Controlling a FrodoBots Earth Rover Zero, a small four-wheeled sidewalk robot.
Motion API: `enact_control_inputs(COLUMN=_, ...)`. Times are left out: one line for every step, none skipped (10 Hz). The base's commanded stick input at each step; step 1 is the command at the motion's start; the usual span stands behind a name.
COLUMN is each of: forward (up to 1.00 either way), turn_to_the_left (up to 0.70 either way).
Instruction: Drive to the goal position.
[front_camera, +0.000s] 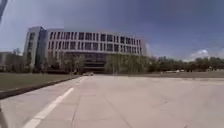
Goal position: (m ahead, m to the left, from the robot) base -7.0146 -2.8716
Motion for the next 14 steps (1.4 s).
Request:
enact_control_inputs(forward=0.0, turn_to_the_left=-0.7)
enact_control_inputs(forward=0.0, turn_to_the_left=-0.7)
enact_control_inputs(forward=0.0, turn_to_the_left=-0.7)
enact_control_inputs(forward=0.0, turn_to_the_left=-0.7)
enact_control_inputs(forward=0.0, turn_to_the_left=-0.7)
enact_control_inputs(forward=0.0, turn_to_the_left=-0.7)
enact_control_inputs(forward=0.0, turn_to_the_left=-0.7)
enact_control_inputs(forward=0.0, turn_to_the_left=-0.7)
enact_control_inputs(forward=0.0, turn_to_the_left=-0.7)
enact_control_inputs(forward=0.0, turn_to_the_left=-0.7)
enact_control_inputs(forward=0.0, turn_to_the_left=-0.7)
enact_control_inputs(forward=0.0, turn_to_the_left=-0.7)
enact_control_inputs(forward=0.0, turn_to_the_left=-0.7)
enact_control_inputs(forward=0.0, turn_to_the_left=-0.7)
